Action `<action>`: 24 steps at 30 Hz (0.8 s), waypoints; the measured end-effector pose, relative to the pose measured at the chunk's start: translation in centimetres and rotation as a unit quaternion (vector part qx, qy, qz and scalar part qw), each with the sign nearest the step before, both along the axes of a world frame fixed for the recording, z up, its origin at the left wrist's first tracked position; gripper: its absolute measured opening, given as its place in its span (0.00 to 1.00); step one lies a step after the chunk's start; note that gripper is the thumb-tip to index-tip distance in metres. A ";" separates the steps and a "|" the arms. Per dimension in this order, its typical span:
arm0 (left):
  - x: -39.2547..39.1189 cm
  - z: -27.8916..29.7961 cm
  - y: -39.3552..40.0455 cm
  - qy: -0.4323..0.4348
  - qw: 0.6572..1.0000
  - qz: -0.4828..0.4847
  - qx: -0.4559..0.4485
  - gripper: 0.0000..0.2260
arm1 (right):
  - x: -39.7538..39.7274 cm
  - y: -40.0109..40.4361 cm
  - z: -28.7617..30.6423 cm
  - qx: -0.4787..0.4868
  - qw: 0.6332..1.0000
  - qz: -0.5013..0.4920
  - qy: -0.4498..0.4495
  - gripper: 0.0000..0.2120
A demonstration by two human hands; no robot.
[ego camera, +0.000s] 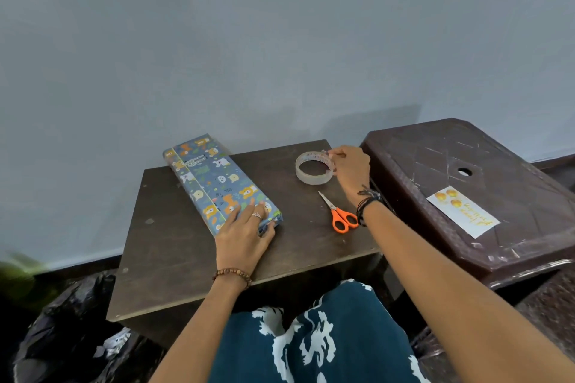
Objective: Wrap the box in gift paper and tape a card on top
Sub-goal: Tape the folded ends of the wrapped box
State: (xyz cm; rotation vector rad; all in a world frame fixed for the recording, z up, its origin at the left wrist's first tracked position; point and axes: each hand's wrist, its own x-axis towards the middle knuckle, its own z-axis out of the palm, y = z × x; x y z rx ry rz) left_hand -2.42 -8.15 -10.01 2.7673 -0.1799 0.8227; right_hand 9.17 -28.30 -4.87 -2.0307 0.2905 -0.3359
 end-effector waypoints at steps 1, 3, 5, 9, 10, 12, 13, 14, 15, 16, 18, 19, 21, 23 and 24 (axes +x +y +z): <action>0.1 -0.1 0.0 -0.008 1.000 -0.002 0.000 0.11 | 0.6 -0.3 0.0 0.024 0.999 -0.018 0.023 0.06; 0.1 -0.1 -0.1 -0.013 1.000 -0.005 -0.004 0.11 | 1.1 -0.8 0.2 0.032 0.997 -0.015 0.068 0.04; 0.1 0.0 -0.2 -0.012 1.000 -0.004 -0.002 0.14 | 1.2 -1.4 0.8 -0.006 0.994 0.058 0.091 0.07; 0.1 0.1 -0.3 -0.013 1.000 0.001 0.008 0.15 | 1.2 -2.2 1.6 -0.252 0.932 0.240 0.102 0.17; 0.1 0.1 -0.3 -0.013 1.000 0.003 0.010 0.15 | 1.2 -2.3 1.6 -0.294 0.914 0.262 0.102 0.17; 0.0 0.1 -0.3 -0.012 1.000 0.005 0.013 0.16 | 1.1 -2.4 1.4 -0.356 0.887 0.280 0.090 0.14; 0.0 0.2 -0.4 -0.012 1.000 0.005 0.012 0.16 | 1.0 -2.5 1.4 -0.379 0.879 0.278 0.077 0.12; -0.1 0.2 -0.4 -0.013 1.000 0.005 0.011 0.17 | 1.0 -2.5 1.3 -0.396 0.875 0.273 0.062 0.11; -0.1 0.3 -0.4 -0.018 1.000 0.004 0.012 0.17 | 1.0 -2.5 1.2 -0.407 0.872 0.268 0.048 0.09; -0.1 0.3 -0.4 -0.023 1.000 0.002 0.012 0.17 | 1.1 -2.6 1.1 -0.411 0.872 0.265 0.036 0.08; 0.0 0.4 -0.4 -0.031 0.999 -0.001 0.013 0.16 | 1.1 -2.7 0.9 -0.415 0.868 0.271 0.022 0.07; 0.0 0.3 -0.4 -0.032 0.999 -0.002 0.014 0.16 | 1.0 -2.7 0.9 -0.420 0.863 0.279 0.019 0.07; 0.0 0.2 -0.3 -0.027 1.000 0.001 0.015 0.17 | 0.7 -2.9 0.7 -0.435 0.850 0.298 0.010 0.06; 0.0 0.1 -0.3 -0.020 1.000 0.006 0.017 0.17 | 0.4 -3.0 0.5 -0.446 0.839 0.310 -0.001 0.05; 0.1 0.1 -0.4 -0.019 1.000 0.008 0.020 0.16 | 0.2 -3.0 0.4 -0.449 0.838 0.311 -0.005 0.05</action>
